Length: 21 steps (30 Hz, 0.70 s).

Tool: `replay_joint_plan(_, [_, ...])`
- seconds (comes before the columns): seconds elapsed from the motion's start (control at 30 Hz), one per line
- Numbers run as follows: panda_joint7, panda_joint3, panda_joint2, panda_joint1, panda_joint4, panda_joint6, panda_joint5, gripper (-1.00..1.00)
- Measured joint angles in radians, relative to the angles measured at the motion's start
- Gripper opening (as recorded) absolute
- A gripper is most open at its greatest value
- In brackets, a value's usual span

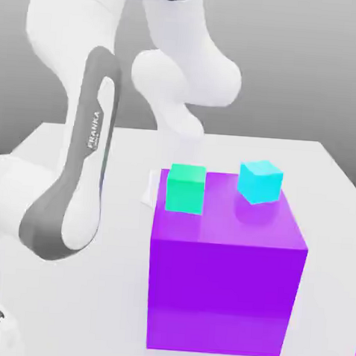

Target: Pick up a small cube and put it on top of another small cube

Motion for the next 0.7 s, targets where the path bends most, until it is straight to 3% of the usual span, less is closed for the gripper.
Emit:
replay_joint_plan(0.33, [-0.083, 0.061, -0.365, 0.111, -0.15, -0.209, -0.116, -1.0])
replay_joint_plan(0.7, [-0.264, 0.124, -0.764, 0.225, -0.317, -0.441, -0.12, -1.0])
